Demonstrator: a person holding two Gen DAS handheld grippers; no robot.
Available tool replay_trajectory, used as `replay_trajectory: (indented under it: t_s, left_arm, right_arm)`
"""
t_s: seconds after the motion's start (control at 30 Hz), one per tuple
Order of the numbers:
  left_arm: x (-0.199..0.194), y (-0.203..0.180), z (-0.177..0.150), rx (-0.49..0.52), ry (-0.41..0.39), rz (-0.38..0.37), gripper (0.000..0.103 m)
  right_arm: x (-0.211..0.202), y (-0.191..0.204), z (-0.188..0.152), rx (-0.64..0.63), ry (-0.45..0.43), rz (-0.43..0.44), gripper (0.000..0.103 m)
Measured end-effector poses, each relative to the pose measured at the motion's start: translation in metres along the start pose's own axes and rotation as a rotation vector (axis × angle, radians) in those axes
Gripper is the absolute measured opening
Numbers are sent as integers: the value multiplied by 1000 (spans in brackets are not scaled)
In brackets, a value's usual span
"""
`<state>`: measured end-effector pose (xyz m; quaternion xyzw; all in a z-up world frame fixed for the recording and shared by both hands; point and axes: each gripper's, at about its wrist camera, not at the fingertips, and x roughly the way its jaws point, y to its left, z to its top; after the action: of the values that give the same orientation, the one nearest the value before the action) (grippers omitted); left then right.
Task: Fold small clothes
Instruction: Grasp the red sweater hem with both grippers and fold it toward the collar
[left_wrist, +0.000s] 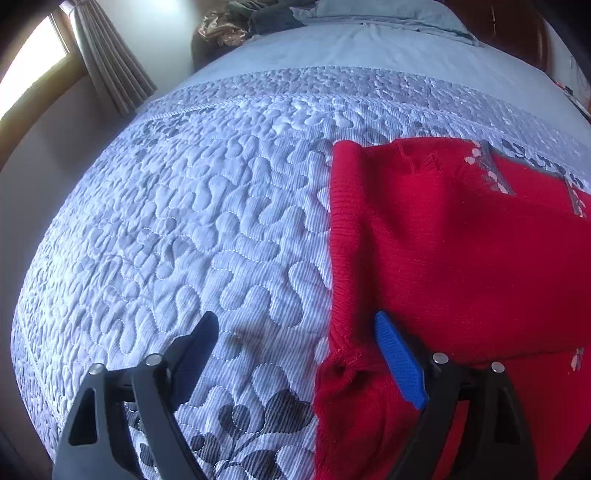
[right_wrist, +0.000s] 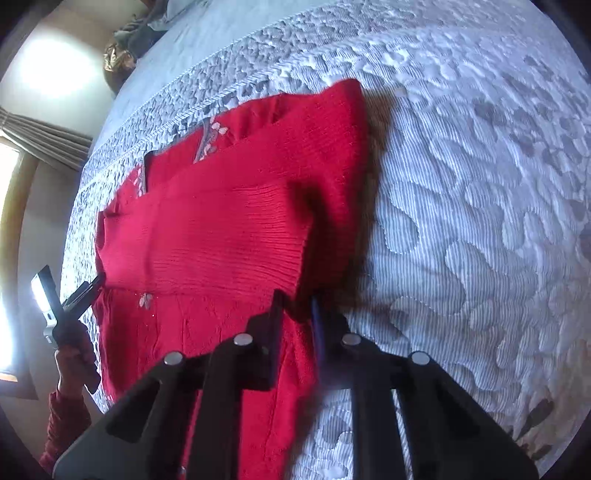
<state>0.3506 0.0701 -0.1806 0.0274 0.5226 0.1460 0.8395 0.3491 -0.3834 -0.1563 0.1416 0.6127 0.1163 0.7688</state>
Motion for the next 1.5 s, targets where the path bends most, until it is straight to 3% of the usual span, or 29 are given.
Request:
replay_trajectory:
  t_s: [0.03,0.13,0.17,0.23,0.33,0.47,0.53,0.57,0.77,0.97,1.13,1.23,1.27,1.33,1.37,1.4,1.43,1.5]
  left_arm:
    - [3,3,-1,-14,5,-14,89]
    - [9,10,0,-33,15,-46,93]
    - [7,11,0,-31,11,-54,93]
    - [2,13,-2,-29,7,-60,91]
    - [-12,16,-8,-24,2,-75,90]
    - [-37,22,-32,6,-7,-105,90]
    - [-50,26,-49,24,-13,-122,90]
    - [-58,30,-61,34,-9,-141,90]
    - [-94,60,-142,73,97,-264,91]
    - [-119,86,-213,114,166,-286,91]
    - [-136,84,-235,86,194,-398,90]
    - [-136,76,-245,72,204,-404,89]
    - [-137,73,-248,71,202,-397,83]
    - [-141,69,-252,86,194,-393,71]
    - [-143,68,-253,88,198,-401,55]
    - [-144,69,-254,78,210,-435,40]
    - [-144,69,-254,60,222,-456,35]
    - [-143,74,-253,14,247,-499,11]
  right_arm:
    - [2,-2,0,3,10,-51,10]
    - [13,-5,-1,9,33,-76,10]
    - [12,-4,-2,6,25,-85,15]
    - [6,-5,-6,24,7,-60,21]
    - [-10,-7,-22,34,-27,-44,21]
    - [-32,-2,-71,24,-48,10,24]
    - [-39,3,-104,23,-50,45,32]
    - [-41,6,-120,23,-53,57,42]
    - [-45,18,-214,-26,21,53,57]
    - [-55,25,-285,-81,62,86,60]
    - [-48,33,-308,-74,96,190,58]
    - [-43,34,-316,-54,99,219,49]
    - [-43,33,-317,-52,92,222,46]
    - [-43,33,-320,-35,100,291,27]
    - [-42,31,-322,-10,113,342,10]
    - [-41,29,-324,9,115,369,8]
    - [-42,28,-325,19,108,377,8]
    - [-48,27,-326,35,89,400,7]
